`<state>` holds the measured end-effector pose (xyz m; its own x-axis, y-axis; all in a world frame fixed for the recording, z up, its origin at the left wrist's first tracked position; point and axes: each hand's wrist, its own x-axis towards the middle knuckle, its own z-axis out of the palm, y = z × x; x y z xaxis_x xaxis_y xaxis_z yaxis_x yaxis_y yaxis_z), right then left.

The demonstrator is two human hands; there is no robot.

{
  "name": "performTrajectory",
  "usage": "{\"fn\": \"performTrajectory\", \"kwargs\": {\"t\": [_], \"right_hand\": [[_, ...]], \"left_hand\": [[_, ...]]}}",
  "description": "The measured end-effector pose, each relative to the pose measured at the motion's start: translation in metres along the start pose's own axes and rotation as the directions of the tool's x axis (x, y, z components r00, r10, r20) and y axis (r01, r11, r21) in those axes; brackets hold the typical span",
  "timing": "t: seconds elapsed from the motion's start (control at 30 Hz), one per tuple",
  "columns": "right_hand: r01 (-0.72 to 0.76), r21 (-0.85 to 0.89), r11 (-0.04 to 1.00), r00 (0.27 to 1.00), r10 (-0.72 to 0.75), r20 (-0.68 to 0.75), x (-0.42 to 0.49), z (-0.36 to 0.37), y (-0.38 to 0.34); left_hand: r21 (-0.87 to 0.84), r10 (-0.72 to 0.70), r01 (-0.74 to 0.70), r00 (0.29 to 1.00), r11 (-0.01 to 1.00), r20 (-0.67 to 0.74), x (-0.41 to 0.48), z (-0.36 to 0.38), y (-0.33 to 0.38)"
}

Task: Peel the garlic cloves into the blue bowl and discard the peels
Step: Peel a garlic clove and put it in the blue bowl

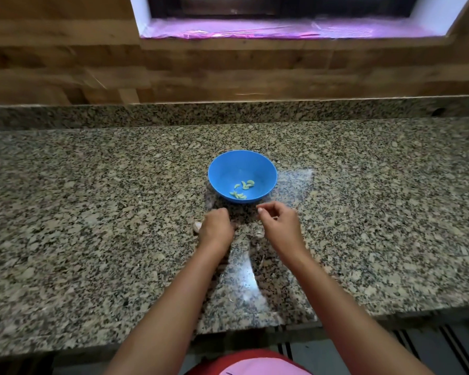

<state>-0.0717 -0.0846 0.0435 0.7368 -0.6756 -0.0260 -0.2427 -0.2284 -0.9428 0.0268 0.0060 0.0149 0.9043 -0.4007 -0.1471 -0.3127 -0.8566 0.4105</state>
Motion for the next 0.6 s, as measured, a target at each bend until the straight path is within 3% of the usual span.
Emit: {"fn": "performTrajectory", "kwargs": {"t": [0.17, 0.27, 0.33, 0.4, 0.5, 0.57, 0.6], "right_hand": [[-0.13, 0.013, 0.991, 0.991, 0.129, 0.041, 0.0, 0.002, 0.015], [-0.323, 0.184, 0.928, 0.945, 0.307, 0.11, 0.0, 0.003, 0.014], [-0.458, 0.384, 0.802, 0.888, 0.394, 0.236, -0.002, 0.001, 0.009], [-0.525, 0.504, 0.686, 0.85, 0.396, 0.348, -0.004, 0.0, 0.005], [-0.507, 0.538, 0.673, 0.86, 0.356, 0.365, -0.006, -0.001, 0.006], [-0.454, 0.513, 0.728, 0.888, 0.322, 0.328, -0.006, -0.003, 0.006], [-0.419, 0.483, 0.769, 0.904, 0.302, 0.303, -0.004, -0.005, 0.007]], "left_hand": [[0.059, 0.017, -0.019, 1.0, 0.998, 0.023, 0.0, -0.001, 0.008], [-0.093, 0.073, -0.072, 0.997, 0.993, 0.006, -0.005, -0.006, 0.008], [-0.46, 0.072, -0.032, 0.995, 0.887, 0.068, -0.012, -0.009, 0.008], [-0.729, 0.096, 0.082, 0.975, 0.68, 0.199, -0.022, -0.012, 0.01], [-0.835, 0.107, 0.226, 0.942, 0.501, 0.319, -0.03, -0.016, 0.011], [-0.861, 0.108, 0.258, 0.936, 0.439, 0.336, -0.031, -0.016, 0.008], [-0.862, 0.102, 0.226, 0.948, 0.454, 0.302, -0.032, -0.015, 0.006]]}}
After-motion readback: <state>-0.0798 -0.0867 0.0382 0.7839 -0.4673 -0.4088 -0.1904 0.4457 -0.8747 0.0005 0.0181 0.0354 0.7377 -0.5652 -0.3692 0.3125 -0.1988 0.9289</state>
